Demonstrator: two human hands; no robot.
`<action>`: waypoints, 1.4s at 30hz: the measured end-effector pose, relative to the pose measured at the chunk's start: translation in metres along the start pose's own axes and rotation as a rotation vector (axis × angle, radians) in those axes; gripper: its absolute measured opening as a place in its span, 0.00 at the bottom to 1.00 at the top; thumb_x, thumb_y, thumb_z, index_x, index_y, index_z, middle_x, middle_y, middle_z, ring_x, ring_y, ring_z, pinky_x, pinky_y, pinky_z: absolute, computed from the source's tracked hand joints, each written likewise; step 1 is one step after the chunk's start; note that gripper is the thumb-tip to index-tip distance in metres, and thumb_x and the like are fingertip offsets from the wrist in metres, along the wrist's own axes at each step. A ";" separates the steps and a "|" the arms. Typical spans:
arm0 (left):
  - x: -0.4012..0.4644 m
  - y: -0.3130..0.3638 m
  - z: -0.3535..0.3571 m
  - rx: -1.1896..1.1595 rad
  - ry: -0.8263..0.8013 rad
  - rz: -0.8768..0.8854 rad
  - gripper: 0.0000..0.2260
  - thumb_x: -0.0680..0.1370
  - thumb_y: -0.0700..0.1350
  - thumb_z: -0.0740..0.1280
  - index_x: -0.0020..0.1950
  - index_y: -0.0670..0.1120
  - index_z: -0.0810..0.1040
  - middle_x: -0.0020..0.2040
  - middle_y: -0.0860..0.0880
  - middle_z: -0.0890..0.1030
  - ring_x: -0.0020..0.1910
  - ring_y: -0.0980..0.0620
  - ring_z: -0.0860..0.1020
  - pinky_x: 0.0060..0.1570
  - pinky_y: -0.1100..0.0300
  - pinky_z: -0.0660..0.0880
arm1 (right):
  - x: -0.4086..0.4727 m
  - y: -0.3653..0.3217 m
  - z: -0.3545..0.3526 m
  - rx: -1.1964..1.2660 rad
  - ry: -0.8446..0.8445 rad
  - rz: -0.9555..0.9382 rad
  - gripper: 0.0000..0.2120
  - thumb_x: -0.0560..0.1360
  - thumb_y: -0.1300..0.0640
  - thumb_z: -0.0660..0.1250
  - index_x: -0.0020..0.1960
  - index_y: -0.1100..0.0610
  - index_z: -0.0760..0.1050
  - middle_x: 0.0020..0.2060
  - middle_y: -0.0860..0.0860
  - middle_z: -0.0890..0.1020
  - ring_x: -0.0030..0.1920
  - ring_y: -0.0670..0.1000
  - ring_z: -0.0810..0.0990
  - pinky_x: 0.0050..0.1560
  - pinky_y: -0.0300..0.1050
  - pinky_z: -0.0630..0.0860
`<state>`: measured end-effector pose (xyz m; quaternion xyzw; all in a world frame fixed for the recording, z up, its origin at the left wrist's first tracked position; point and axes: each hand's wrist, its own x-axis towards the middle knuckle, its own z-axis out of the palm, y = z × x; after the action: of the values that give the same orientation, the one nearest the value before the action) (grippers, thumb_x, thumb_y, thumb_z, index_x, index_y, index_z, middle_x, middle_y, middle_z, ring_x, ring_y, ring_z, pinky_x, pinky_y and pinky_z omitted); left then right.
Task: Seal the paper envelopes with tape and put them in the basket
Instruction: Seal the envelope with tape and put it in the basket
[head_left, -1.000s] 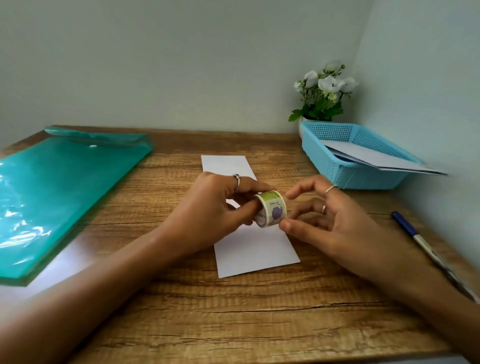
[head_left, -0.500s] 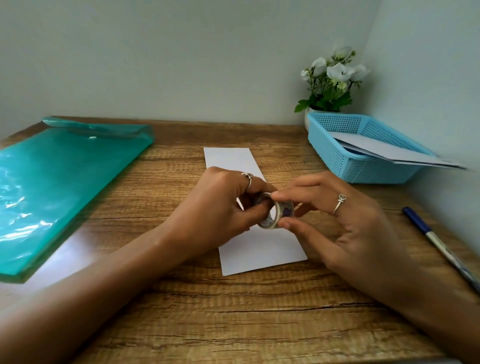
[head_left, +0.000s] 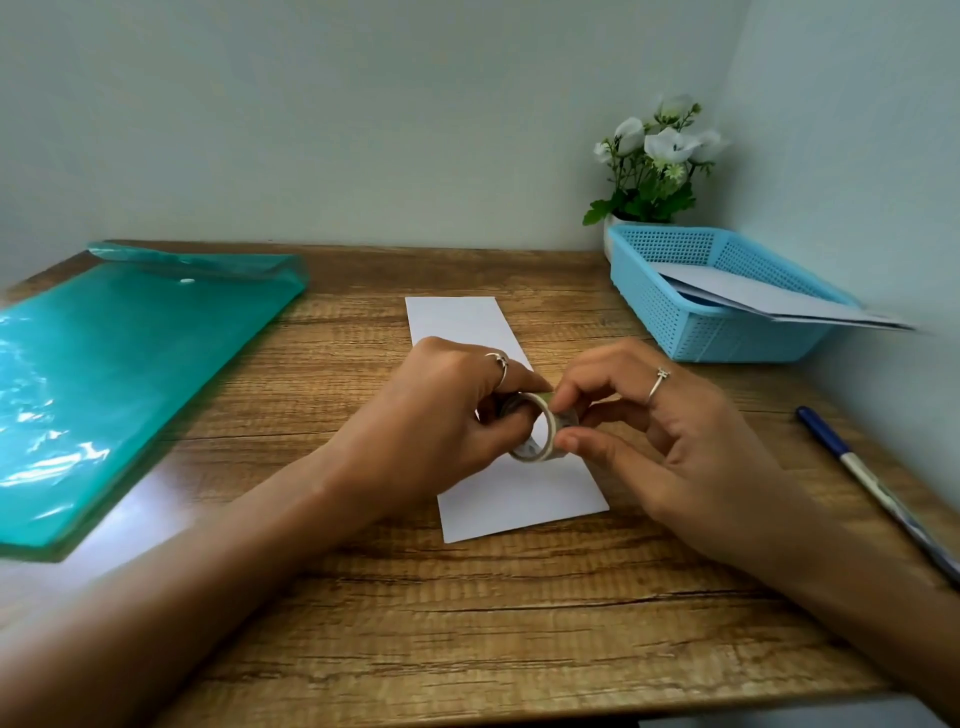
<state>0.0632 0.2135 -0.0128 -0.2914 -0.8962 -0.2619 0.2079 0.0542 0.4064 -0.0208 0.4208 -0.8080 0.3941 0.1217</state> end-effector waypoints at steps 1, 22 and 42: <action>0.000 0.000 0.000 -0.002 -0.003 0.002 0.11 0.72 0.45 0.66 0.51 0.46 0.84 0.36 0.60 0.76 0.32 0.67 0.74 0.35 0.74 0.71 | 0.000 0.000 0.000 -0.012 -0.004 -0.007 0.08 0.73 0.50 0.65 0.51 0.51 0.75 0.49 0.41 0.75 0.53 0.47 0.77 0.53 0.41 0.77; -0.002 0.000 0.001 0.052 -0.045 0.059 0.09 0.72 0.41 0.67 0.48 0.44 0.83 0.36 0.54 0.79 0.34 0.59 0.73 0.33 0.70 0.70 | -0.001 -0.002 -0.001 -0.107 -0.073 -0.053 0.02 0.76 0.58 0.65 0.48 0.54 0.73 0.47 0.44 0.73 0.48 0.46 0.75 0.48 0.39 0.73; -0.002 0.000 0.004 0.041 -0.063 0.053 0.11 0.73 0.42 0.65 0.53 0.44 0.83 0.38 0.59 0.74 0.32 0.65 0.71 0.36 0.77 0.68 | -0.002 -0.002 0.000 -0.149 -0.075 -0.047 0.02 0.75 0.61 0.63 0.46 0.54 0.73 0.47 0.44 0.72 0.49 0.42 0.73 0.49 0.31 0.70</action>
<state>0.0641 0.2152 -0.0165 -0.3189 -0.8995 -0.2287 0.1921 0.0574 0.4071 -0.0208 0.4436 -0.8291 0.3139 0.1317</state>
